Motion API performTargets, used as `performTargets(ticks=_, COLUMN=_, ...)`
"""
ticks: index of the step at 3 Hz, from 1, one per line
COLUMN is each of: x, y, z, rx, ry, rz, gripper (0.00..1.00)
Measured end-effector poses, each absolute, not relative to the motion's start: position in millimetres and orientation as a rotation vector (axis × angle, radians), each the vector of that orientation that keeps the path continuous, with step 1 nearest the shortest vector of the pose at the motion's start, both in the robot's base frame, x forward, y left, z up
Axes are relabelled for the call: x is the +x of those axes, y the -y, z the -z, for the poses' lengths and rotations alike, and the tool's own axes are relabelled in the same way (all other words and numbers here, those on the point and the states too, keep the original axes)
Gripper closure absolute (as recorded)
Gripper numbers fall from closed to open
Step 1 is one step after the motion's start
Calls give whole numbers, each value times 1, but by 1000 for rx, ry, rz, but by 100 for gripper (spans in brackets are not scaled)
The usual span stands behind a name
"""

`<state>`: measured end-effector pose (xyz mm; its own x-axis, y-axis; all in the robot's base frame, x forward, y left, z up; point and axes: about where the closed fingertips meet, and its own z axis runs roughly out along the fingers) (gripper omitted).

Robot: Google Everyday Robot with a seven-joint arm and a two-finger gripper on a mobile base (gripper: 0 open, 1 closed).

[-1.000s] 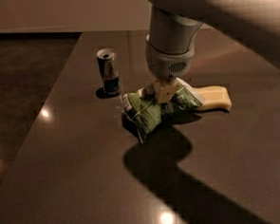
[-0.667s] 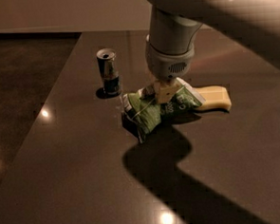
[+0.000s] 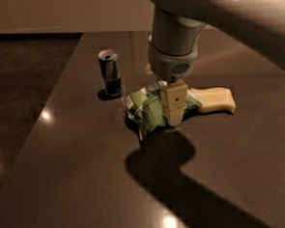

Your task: Move green jalapeno chip bag near sponge

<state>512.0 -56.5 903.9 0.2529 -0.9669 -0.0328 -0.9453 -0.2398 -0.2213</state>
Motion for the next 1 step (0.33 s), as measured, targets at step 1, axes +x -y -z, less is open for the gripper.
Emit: performTargets(ticks=1, x=512, y=56, z=-904, rx=-2324, ry=-1801, rz=164, gripper=0)
